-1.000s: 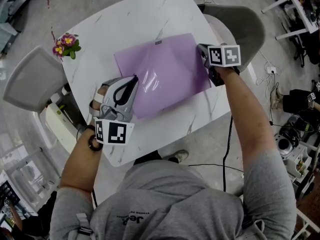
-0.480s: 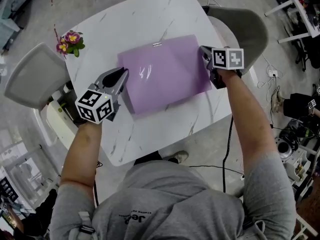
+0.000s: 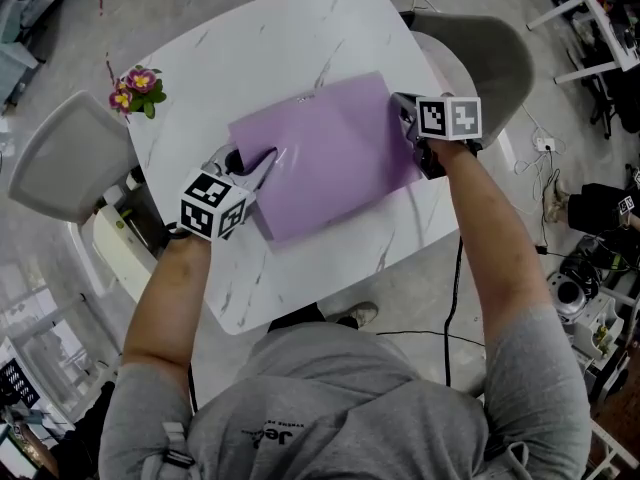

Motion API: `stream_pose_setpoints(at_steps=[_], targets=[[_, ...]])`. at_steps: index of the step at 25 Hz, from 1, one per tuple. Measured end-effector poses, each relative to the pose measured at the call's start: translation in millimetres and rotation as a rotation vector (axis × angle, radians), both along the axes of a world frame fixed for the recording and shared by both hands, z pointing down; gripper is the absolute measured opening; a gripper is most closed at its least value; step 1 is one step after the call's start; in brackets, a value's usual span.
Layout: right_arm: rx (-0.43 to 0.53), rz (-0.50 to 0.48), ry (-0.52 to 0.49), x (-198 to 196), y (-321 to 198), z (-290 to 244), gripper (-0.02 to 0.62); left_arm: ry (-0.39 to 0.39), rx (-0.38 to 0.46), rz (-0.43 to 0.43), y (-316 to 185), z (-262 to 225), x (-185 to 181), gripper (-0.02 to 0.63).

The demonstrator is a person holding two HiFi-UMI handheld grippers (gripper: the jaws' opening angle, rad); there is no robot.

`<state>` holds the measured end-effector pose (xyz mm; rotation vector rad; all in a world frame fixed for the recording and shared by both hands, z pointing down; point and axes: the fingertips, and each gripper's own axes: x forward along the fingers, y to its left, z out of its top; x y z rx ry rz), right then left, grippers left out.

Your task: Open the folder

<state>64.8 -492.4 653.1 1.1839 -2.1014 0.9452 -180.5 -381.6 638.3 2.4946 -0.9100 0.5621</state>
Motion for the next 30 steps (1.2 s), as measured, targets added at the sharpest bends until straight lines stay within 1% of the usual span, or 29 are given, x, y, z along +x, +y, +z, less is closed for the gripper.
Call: stream_pose_setpoints(at_steps=[1, 3, 6, 8, 11, 13, 15, 16, 18, 20, 23, 24, 28, 30], targets=[[0.000, 0.001, -0.001, 0, 0, 0, 0.002, -0.048, 0.064, 0.033, 1, -3, 2, 0.126], [0.001, 0.007, -0.009, 1, -1, 0, 0.002, -0.113, 0.168, 0.099, 4, -11, 8, 0.126], [-0.003, 0.016, -0.018, 3, -1, 1, 0.002, -0.202, 0.290, 0.199, 13, -16, 20, 0.138], [-0.005, 0.019, -0.019, 4, -2, 1, 0.002, -0.235, 0.331, 0.231, 16, -17, 22, 0.138], [-0.009, 0.021, -0.024, 5, -2, 1, 0.002, -0.261, 0.358, 0.263, 20, -19, 24, 0.138], [-0.010, 0.021, -0.029, 5, -1, 1, 0.002, -0.257, 0.373, 0.283, 21, -20, 26, 0.138], [-0.010, 0.019, -0.038, 5, -2, 1, 0.002, -0.234, 0.397, 0.305, 24, -25, 29, 0.135], [-0.008, 0.020, -0.041, 5, -3, 0, 0.000, -0.218, 0.415, 0.320, 26, -30, 32, 0.120], [-0.007, 0.022, -0.047, 6, -3, 0, 0.000, -0.197, 0.454, 0.345, 31, -39, 38, 0.117], [-0.008, 0.013, -0.044, 7, -3, 0, 0.000, -0.191, 0.468, 0.344, 32, -45, 38, 0.117], [-0.003, -0.006, -0.028, 10, -4, -2, 0.002, -0.168, 0.486, 0.314, 30, -61, 40, 0.120], [0.008, 0.004, -0.043, 13, -4, -7, 0.002, -0.155, 0.497, 0.302, 29, -69, 41, 0.120], [0.098, 0.101, -0.184, 36, -2, -48, 0.003, -0.100, 0.511, 0.263, 36, -96, 44, 0.117], [0.152, 0.138, -0.221, 51, 5, -71, 0.003, -0.092, 0.512, 0.254, 44, -108, 53, 0.112]])
